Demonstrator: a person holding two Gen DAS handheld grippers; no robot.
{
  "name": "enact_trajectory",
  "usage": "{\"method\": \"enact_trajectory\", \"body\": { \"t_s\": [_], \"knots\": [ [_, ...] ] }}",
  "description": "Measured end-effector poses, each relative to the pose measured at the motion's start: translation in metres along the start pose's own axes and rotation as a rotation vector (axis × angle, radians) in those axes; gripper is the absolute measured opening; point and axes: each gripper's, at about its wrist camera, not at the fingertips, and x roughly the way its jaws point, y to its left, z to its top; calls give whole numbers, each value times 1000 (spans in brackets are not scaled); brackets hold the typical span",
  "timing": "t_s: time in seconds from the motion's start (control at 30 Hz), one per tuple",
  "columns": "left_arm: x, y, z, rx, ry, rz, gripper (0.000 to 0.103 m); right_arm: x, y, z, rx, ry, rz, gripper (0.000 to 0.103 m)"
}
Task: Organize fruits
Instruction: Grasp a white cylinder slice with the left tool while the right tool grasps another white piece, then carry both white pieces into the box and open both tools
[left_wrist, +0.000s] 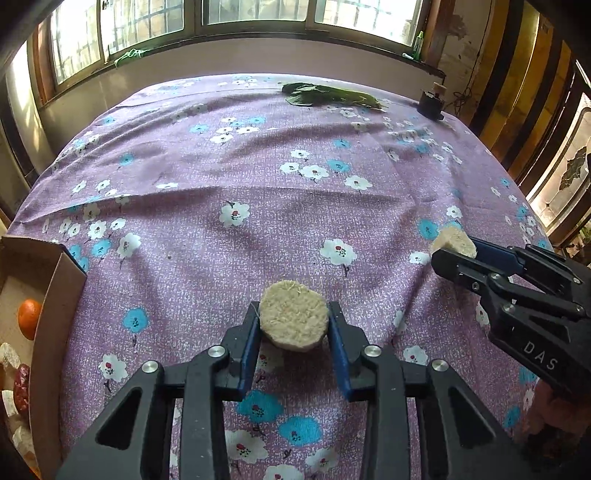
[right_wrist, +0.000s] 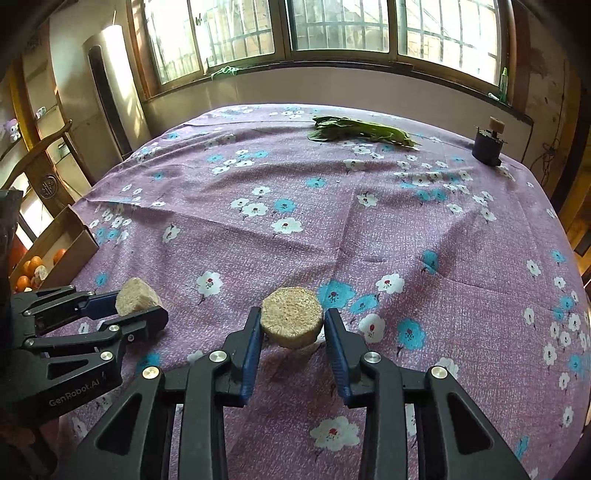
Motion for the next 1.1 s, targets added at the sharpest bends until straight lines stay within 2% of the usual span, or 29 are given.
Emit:
{"method": "enact_trajectory", "body": {
  "t_s": [0.23,0.7,1.1],
  "knots": [
    [-36,9,-15,-5,-66,40,33,-24,24,-13,-20,-16,17,36],
    [-80,48,-45,-45,-123,103,33,-46,85,-30,-58,-40,80,36],
    [-120,96,-64,-132,-179,110,33,-52,143,-27,-122,-52,160,37]
  ]
}}
